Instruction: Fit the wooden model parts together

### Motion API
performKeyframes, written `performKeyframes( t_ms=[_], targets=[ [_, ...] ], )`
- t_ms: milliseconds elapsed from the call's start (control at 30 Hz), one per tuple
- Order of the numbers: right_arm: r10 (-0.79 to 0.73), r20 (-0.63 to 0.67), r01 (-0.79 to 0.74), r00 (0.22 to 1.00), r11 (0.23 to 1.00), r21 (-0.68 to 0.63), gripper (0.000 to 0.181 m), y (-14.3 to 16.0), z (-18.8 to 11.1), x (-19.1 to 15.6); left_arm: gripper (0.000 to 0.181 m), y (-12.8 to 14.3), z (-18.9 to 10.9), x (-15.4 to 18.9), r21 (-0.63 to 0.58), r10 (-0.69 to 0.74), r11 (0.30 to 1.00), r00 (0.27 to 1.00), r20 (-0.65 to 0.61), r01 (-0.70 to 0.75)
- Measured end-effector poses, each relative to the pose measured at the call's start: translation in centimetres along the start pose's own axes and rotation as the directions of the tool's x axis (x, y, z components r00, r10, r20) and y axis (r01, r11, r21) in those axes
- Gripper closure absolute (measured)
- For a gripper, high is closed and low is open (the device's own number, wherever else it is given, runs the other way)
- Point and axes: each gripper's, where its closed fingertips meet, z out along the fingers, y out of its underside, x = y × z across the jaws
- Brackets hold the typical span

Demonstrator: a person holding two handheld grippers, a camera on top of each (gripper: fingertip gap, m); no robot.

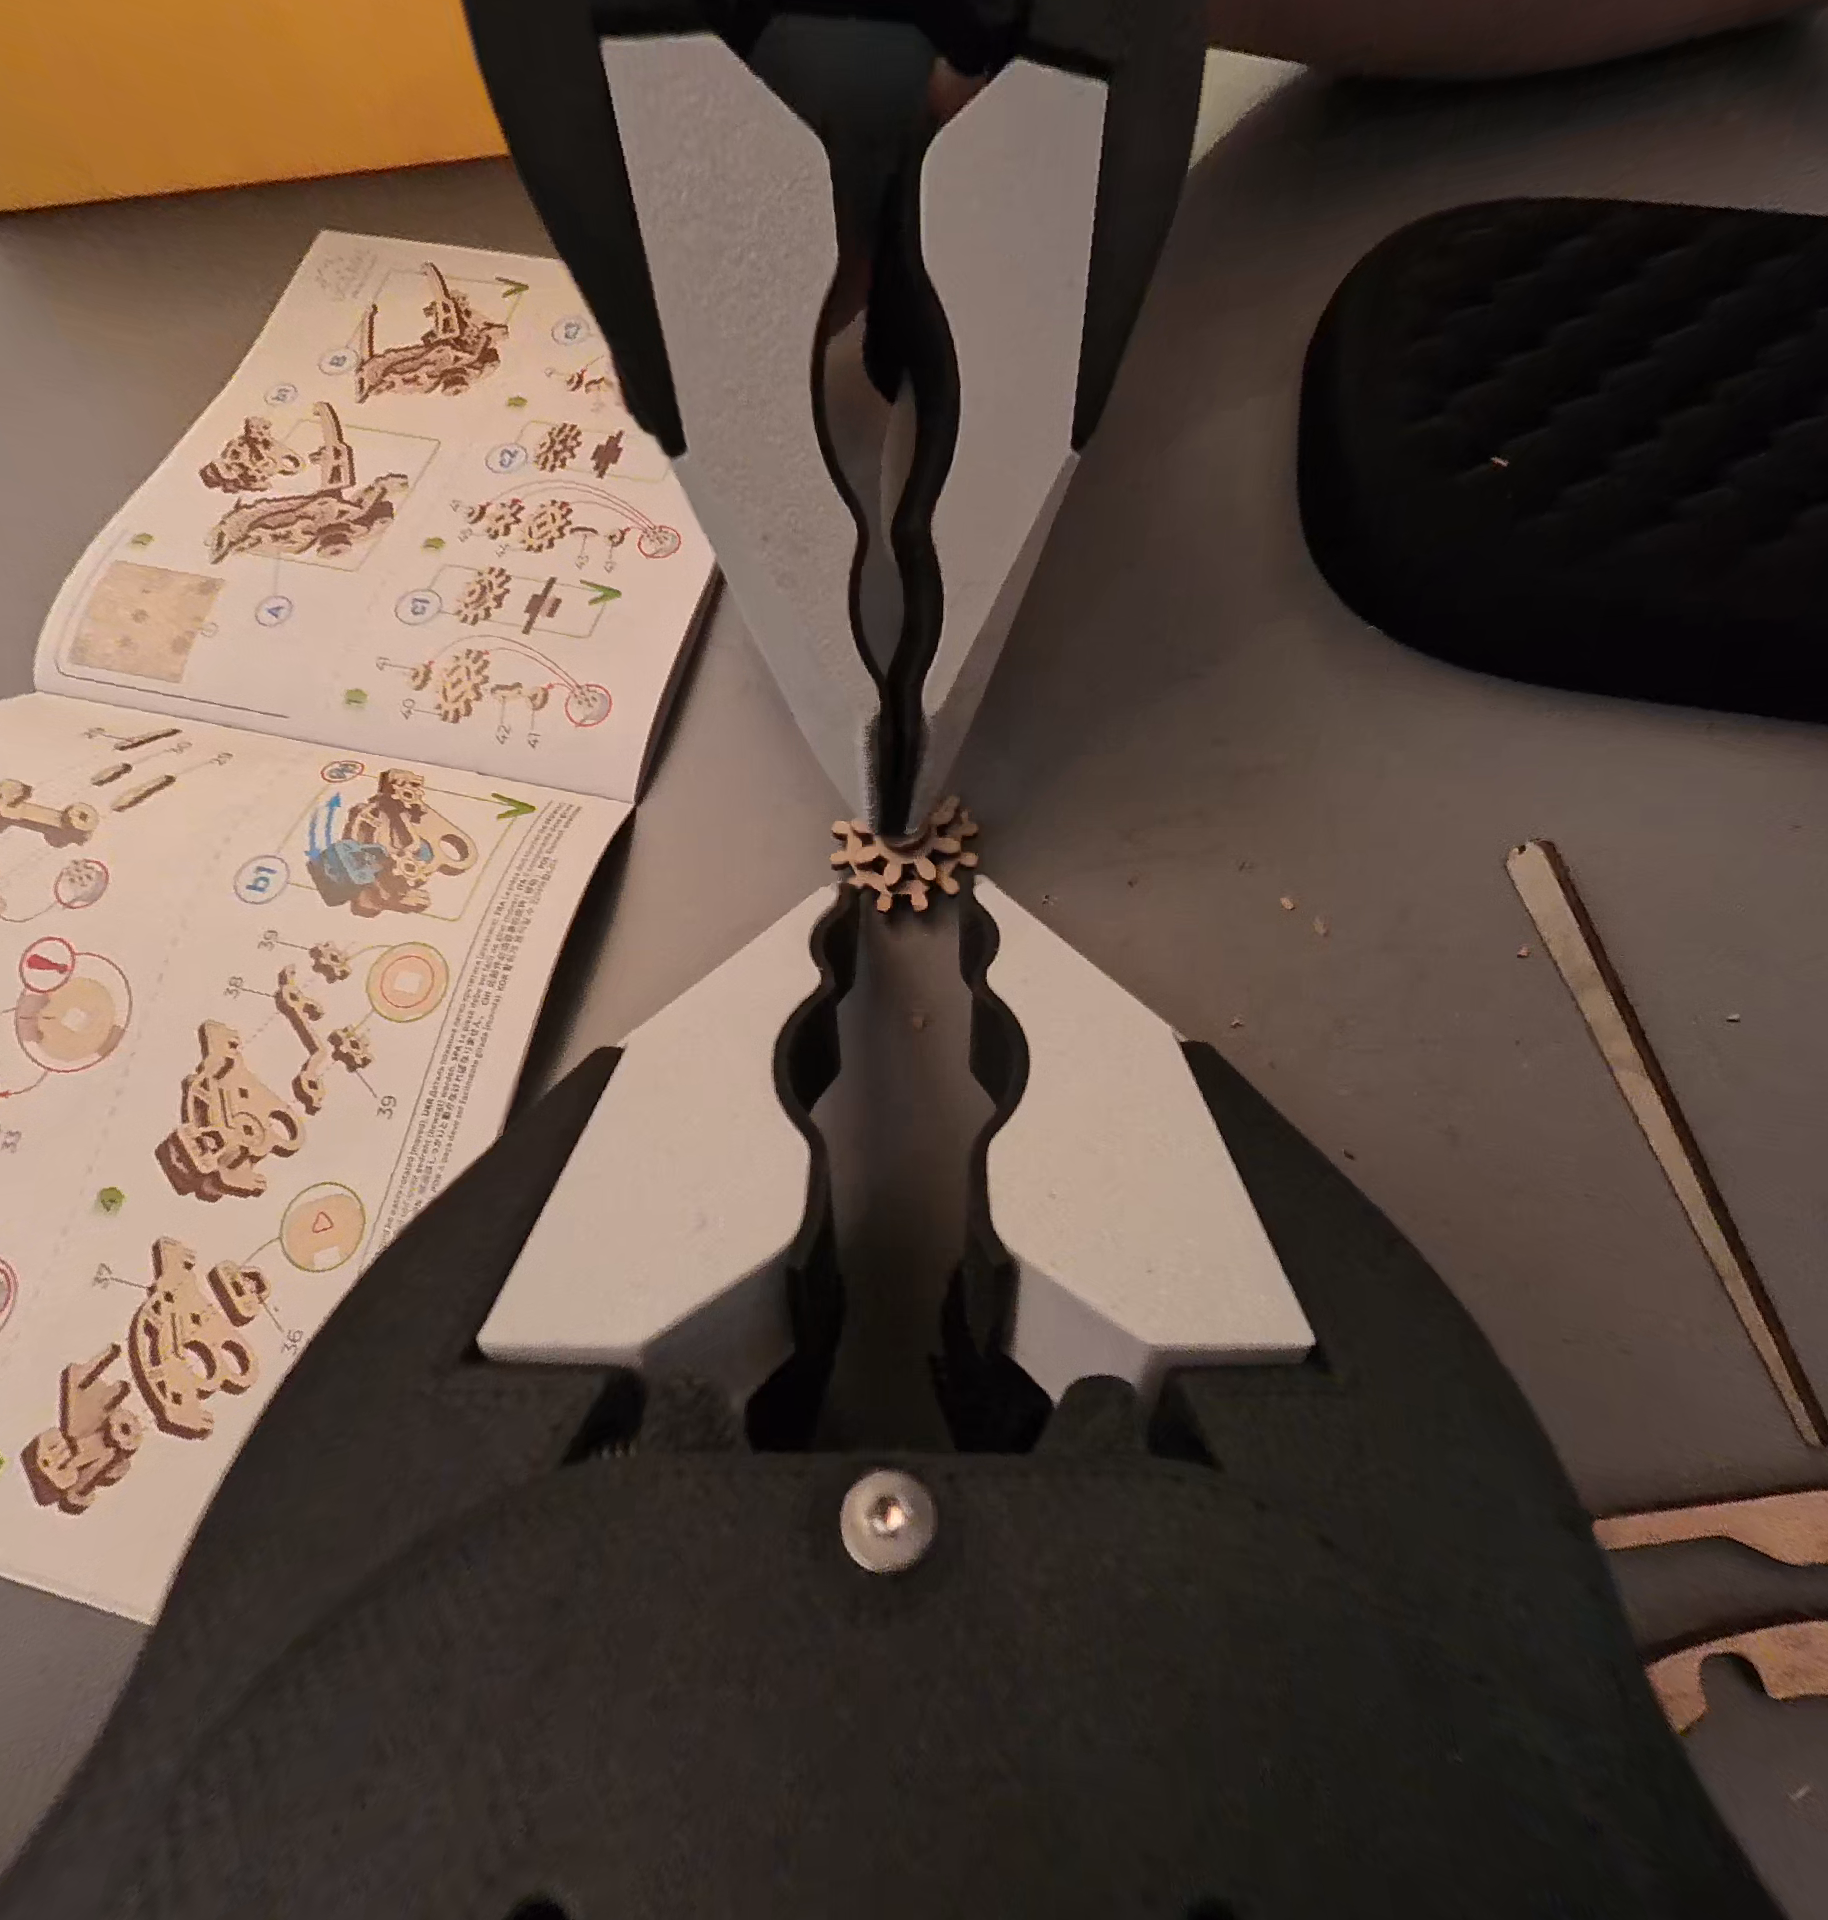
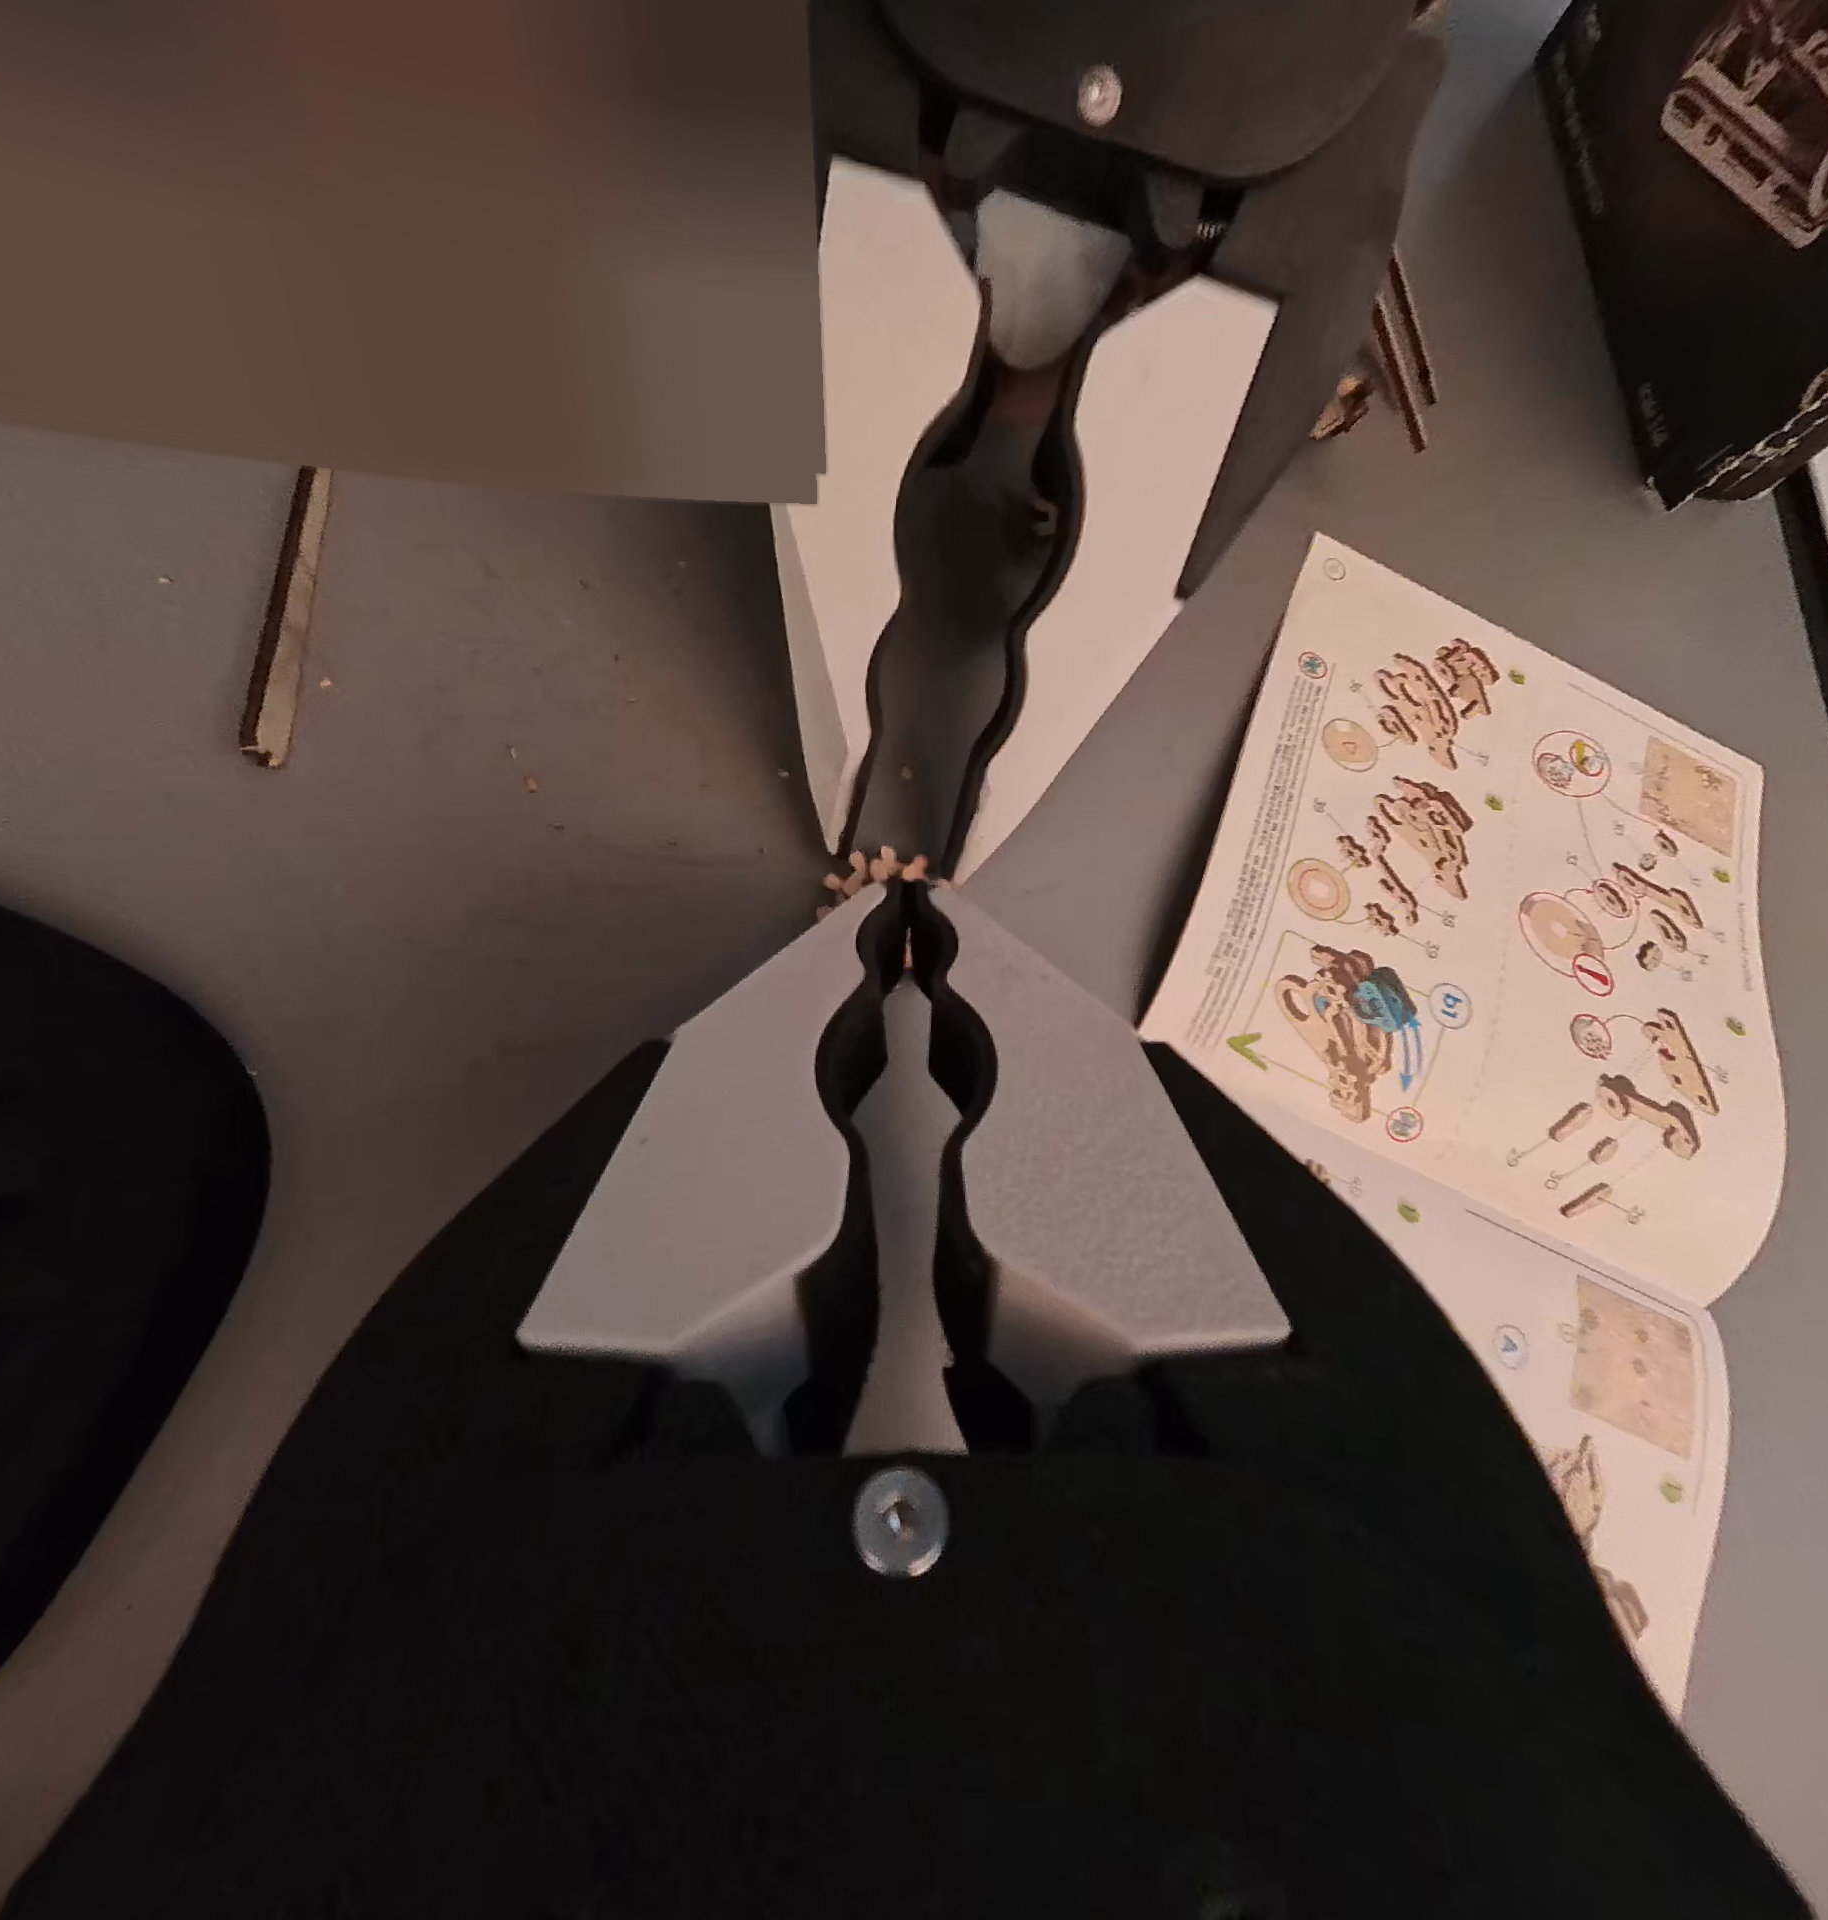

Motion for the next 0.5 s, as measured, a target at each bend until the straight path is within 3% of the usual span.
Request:
performKeyframes(
  t_ms=[233, 500],
  targets=[
    [0.017, -0.021, -0.017, 1.000, 1.000, 0.005, 0.181, 0.13, 0.06, 0.03, 0.164, -0.01, 0.01, -0.01, -0.001, -0.004, 1.000, 1.000, 0.004, 0.004],
    [-0.094, -0.113, 0.093, 0.989, 0.996, -0.013, 0.181, 0.07, 0.03, 0.03, 0.164, -0.04, 0.03, -0.02, -0.002, -0.004, 1.000, 1.000, 0.011, 0.004]
  ],
)
